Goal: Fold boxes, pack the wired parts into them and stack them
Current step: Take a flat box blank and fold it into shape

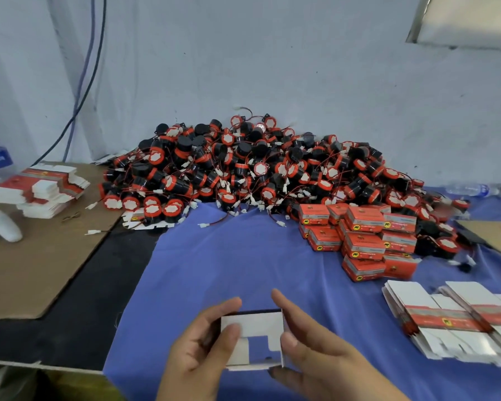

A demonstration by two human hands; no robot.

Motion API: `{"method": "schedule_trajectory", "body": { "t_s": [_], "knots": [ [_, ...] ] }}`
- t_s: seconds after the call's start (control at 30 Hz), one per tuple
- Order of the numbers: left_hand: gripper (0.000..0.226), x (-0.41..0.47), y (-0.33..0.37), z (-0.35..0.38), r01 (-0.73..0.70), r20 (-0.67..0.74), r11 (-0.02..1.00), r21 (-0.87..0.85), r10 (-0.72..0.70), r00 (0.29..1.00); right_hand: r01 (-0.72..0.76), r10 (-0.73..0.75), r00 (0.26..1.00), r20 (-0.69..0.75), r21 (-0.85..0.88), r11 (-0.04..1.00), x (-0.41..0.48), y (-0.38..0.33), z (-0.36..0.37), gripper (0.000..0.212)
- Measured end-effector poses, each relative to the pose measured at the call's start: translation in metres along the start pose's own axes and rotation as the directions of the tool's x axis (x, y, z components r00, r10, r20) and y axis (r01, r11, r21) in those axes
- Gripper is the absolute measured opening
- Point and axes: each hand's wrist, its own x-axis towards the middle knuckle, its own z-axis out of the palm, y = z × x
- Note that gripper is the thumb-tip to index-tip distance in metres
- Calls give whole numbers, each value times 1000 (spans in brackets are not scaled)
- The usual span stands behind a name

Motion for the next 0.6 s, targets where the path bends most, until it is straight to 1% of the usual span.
{"method": "schedule_trajectory", "body": {
  "t_s": [0.07, 0.13, 0.2, 0.23, 0.3, 0.37, 0.4, 0.47, 0.5, 0.53, 0.57, 0.6],
  "knots": [
    [37, -2, 4, 4, -59, -1, 997, 56, 59, 998, 21, -21, 1000, -23, -11, 1000, 3, 5, 1, 62],
    [38, -5, 5, 8, -134, 6, 983, 129, 134, 991, 45, -50, 996, -75, -73, 996, 7, 9, 2, 51],
    [34, -8, 5, 12, -222, 20, 955, 196, 222, 975, 91, -132, 980, -148, -256, 962, 11, 12, 3, 41],
    [32, -9, 5, 14, -265, 31, 938, 223, 265, 964, 116, -187, 968, -167, -366, 923, 12, 13, 4, 41],
    [31, -9, 2, 16, -312, 27, 911, 271, 316, 948, 171, -285, 944, -166, -492, 854, 13, 14, 5, 42],
    [33, -9, -3, 14, -264, -29, 930, 257, 281, 959, 217, -364, 919, -153, -574, 789, 11, 13, 8, 45],
    [34, -9, -5, 14, -230, -54, 945, 232, 248, 967, 240, -401, 905, -141, -611, 754, 11, 14, 7, 41],
    [32, -9, -4, 16, -189, -81, 962, 195, 208, 975, 287, -462, 883, -81, -685, 670, 10, 16, 4, 25],
    [32, -9, -3, 17, -182, -103, 967, 181, 203, 974, 309, -477, 878, -36, -719, 623, 9, 15, 3, 16],
    [32, -10, -2, 18, -178, -131, 970, 165, 201, 971, 317, -465, 886, 9, -741, 591, 7, 14, 3, 12],
    [32, -10, -1, 18, -181, -157, 972, 150, 205, 966, 320, -429, 902, 48, -740, 591, 6, 14, 0, 21],
    [30, -10, 1, 18, -191, -174, 972, 138, 214, 961, 310, -370, 926, 76, -711, 631, 4, 14, -2, 33]
  ]
}}
